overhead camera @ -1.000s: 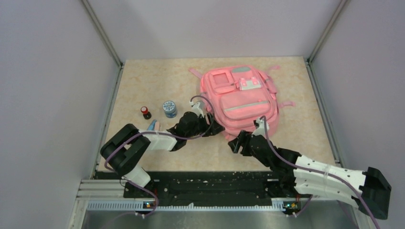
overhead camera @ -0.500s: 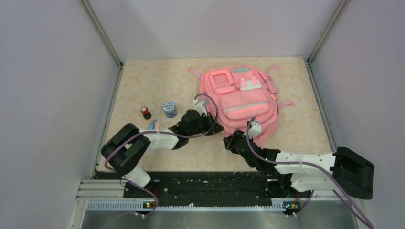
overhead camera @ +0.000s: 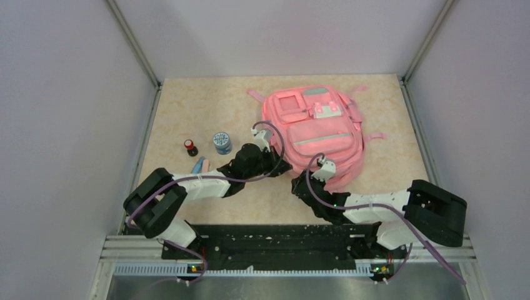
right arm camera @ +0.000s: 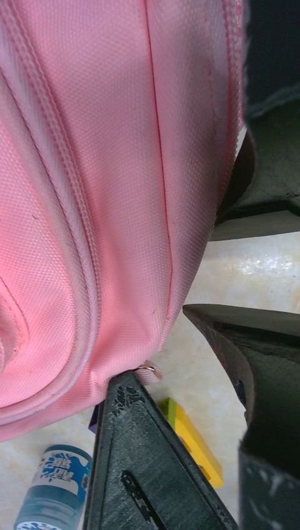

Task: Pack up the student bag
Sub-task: Zip the student bag at the center of the board.

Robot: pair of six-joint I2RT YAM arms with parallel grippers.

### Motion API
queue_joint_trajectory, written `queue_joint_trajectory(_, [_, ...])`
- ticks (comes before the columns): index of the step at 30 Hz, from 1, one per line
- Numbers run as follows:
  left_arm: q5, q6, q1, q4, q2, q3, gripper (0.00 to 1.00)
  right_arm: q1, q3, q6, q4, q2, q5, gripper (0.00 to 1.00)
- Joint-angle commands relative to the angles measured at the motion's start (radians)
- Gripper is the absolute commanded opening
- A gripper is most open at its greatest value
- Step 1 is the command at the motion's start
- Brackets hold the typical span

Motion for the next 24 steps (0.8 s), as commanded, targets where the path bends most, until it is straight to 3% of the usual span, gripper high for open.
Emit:
queue_joint_trajectory(1, [0.017, 0.014, -0.019, 0.035, -0.047, 0.036, 0.0, 0.013, 0.035, -0.002, 0.081, 0.031, 0.121, 0.4])
queue_joint_trajectory(12, [0.016, 0.007, -0.036, 0.034, -0.029, 0.042, 0.0, 0.012, 0.109, -0.006, 0.039, 0.121, 0.309, 0.31])
queue_joint_trajectory(16, [0.017, 0.002, -0.038, 0.041, -0.028, 0.042, 0.0, 0.014, 0.143, -0.001, -0.001, 0.155, 0.356, 0.22])
queue_joint_trajectory(21, [0.002, 0.011, -0.039, 0.032, -0.041, 0.038, 0.0, 0.012, 0.186, 0.064, -0.112, 0.196, 0.401, 0.0])
queue_joint_trajectory(24, [-0.021, 0.032, -0.038, 0.012, -0.052, 0.039, 0.0, 0.013, 0.2, 0.068, -0.166, 0.184, 0.38, 0.0])
